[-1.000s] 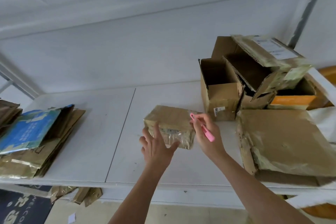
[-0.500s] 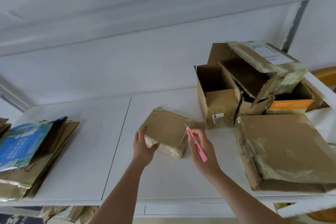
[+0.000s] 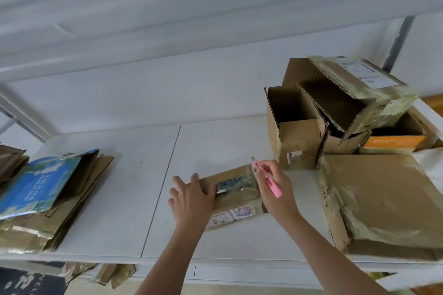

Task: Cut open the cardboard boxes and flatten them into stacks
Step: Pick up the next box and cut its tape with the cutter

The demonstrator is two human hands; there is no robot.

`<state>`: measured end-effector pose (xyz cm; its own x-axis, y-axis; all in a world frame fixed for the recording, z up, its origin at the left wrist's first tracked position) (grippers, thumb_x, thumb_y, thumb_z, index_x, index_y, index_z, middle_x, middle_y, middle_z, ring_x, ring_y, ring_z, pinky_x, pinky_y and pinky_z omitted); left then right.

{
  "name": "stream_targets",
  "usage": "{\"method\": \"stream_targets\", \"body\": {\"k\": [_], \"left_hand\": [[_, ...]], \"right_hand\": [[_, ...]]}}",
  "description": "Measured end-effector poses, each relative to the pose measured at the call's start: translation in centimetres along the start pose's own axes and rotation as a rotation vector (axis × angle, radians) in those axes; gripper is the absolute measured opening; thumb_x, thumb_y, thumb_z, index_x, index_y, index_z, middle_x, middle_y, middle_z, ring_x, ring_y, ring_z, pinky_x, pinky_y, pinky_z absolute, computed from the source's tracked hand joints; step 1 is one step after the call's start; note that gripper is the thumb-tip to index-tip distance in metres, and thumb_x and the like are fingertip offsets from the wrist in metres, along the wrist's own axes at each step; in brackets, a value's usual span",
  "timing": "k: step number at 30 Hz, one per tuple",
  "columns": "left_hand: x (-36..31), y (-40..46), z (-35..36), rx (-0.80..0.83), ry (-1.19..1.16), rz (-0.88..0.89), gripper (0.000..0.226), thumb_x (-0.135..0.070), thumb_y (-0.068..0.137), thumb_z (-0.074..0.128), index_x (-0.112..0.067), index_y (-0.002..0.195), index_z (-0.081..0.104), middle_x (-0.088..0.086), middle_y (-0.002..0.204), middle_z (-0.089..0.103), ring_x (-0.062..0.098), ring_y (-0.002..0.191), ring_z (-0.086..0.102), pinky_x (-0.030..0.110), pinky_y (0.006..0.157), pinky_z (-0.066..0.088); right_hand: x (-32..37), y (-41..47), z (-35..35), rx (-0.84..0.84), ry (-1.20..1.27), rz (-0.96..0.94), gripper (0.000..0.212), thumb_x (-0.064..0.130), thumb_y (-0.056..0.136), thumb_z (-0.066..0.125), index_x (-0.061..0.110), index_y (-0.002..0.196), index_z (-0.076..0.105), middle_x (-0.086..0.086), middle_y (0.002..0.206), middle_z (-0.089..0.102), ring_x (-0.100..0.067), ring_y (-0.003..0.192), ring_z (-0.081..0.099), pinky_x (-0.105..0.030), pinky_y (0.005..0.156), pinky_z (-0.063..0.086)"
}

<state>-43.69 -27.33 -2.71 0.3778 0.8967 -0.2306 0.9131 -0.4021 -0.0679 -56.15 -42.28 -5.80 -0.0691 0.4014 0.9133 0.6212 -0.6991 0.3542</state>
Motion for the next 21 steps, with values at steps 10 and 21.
{"method": "stream_targets", "body": {"k": [10,21], "left_hand": [[-1.9,-0.6,2.1,-0.075,-0.109,0.643,0.064,-0.066,0.091,0.036,-0.025,0.138,0.050,-0.009,0.142,0.045,0.010,0.133,0.037,0.036,0.120,0.016],[-1.7,0.4,2.4,-0.025,-0.086,0.651,0.077,-0.081,0.076,0.044,-0.033,0.134,0.053,-0.016,0.142,0.046,0.005,0.131,0.042,0.029,0.117,0.018]], "right_hand": [[-0.9,-0.9,-3.5,-0.103,0.254,0.167,0.023,0.018,0.092,0.061,0.009,0.112,0.065,-0.003,0.106,0.072,-0.021,0.099,0.070,-0.036,0.085,0.058],[-0.8,0.1,-2.4,0.085,0.077,0.115,0.008,0.006,0.093,0.064,0.010,0.087,0.060,0.008,0.077,0.066,-0.015,0.067,0.064,-0.032,0.057,0.054]]}}
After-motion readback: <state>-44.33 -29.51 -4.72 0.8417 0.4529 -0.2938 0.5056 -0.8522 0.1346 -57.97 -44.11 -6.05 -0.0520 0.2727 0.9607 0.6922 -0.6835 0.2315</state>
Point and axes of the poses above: each hand's wrist, its own y-axis towards the middle knuckle, its own z-axis out of the palm, x = y × z, the point moved 2 cm from there along y, towards the middle knuckle
